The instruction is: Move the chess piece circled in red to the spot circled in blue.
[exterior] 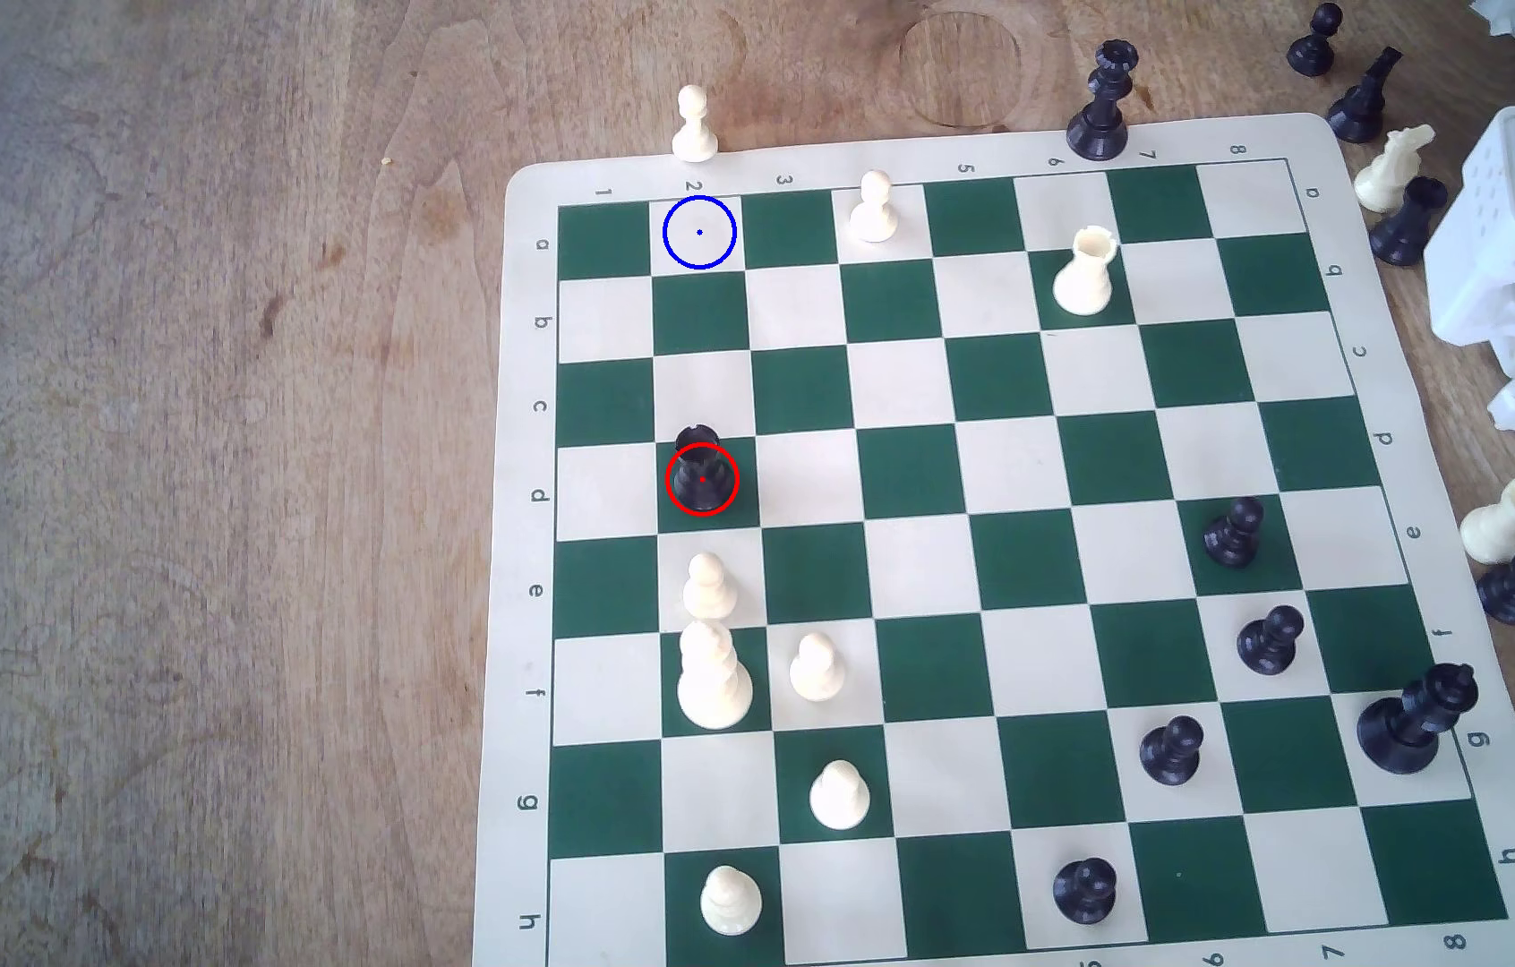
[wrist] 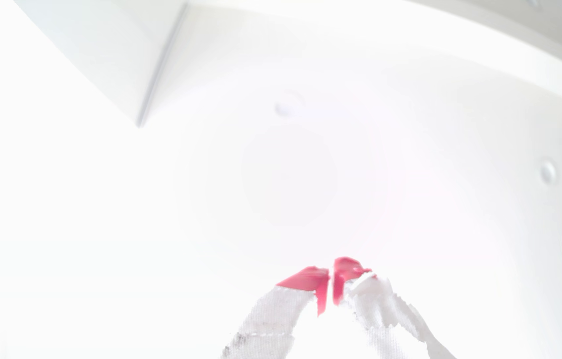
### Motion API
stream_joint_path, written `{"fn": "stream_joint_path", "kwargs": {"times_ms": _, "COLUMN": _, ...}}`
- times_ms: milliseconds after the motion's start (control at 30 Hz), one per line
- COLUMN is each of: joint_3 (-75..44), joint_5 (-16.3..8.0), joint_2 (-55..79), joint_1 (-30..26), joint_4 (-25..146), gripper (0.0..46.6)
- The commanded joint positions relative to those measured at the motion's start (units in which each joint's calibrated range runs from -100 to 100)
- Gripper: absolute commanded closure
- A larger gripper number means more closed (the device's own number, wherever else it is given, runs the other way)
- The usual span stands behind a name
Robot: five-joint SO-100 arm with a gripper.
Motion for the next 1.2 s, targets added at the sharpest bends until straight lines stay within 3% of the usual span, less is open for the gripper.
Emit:
{"fn": "stream_joint_path", "kwargs": {"times_ms": 0, "joint_3": 0.81, "joint_5": 0.05, "joint_2": -0.2, "joint_1": -0.29, "joint_4": -1.11, "gripper": 46.4}}
{"fn": "stream_joint_path", "kwargs": {"times_ms": 1000, "joint_3": 0.81, "joint_5": -0.29, "joint_2": -0.2, "joint_1": -0.29, "joint_4": -1.11, "gripper": 46.4}}
{"fn": "stream_joint_path", "kwargs": {"times_ms": 1033, "joint_3": 0.81, "joint_5": -3.13, "joint_2": -0.2, "joint_1": -0.37, "joint_4": 0.61, "gripper": 44.8}}
{"fn": "stream_joint_path", "kwargs": {"times_ms": 1167, "joint_3": 0.81, "joint_5": -2.83, "joint_2": -0.2, "joint_1": -0.37, "joint_4": 14.7, "gripper": 39.8}}
